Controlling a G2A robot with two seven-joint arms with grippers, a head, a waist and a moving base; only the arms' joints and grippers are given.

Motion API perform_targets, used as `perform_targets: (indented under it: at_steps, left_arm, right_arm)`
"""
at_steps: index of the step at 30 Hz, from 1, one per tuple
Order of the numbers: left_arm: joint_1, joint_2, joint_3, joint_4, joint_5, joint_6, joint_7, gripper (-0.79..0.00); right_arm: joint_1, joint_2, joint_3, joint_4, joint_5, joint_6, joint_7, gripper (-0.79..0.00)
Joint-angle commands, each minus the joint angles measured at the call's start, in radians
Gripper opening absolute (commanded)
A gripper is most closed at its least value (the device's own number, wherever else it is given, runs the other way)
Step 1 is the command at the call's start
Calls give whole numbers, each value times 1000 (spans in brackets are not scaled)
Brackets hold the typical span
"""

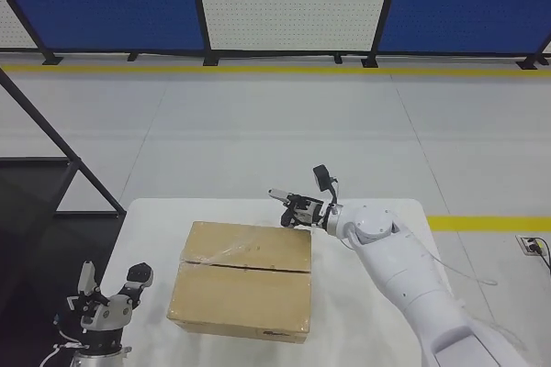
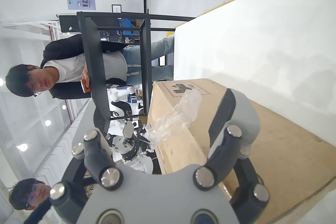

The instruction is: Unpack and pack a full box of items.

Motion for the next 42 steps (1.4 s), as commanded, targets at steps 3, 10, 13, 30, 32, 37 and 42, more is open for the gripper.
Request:
perform_targets:
  at_steps: [3, 10, 13, 30, 32, 37, 42]
  left_arm:
    - [0, -1, 0, 2, 0, -1, 0, 0]
    - [-6, -4, 2, 11, 13, 5, 15, 0]
    - [-8, -4, 2, 11, 17, 9, 19, 0]
    - [9, -10, -6, 8, 11, -6, 15, 0]
    - [10, -10, -6, 8, 12, -8, 14, 0]
    - [12, -12, -7, 8, 12, -10, 13, 0]
    - [13, -13, -7, 8, 12, -11, 8, 0]
  right_arm:
    - [1, -10, -2, 13, -4, -6, -16, 0]
    - [4, -27, 4, 25, 11, -41, -9, 0]
    - [8, -29, 11, 34, 23, -51, 27, 0]
    - [17, -62, 9, 61, 2, -34, 23, 0]
    - [16, -62, 22, 63, 27, -51, 43, 0]
    - [15, -58, 56, 68, 85, -91, 115, 0]
    - [12, -51, 86, 64, 138, -114, 213, 0]
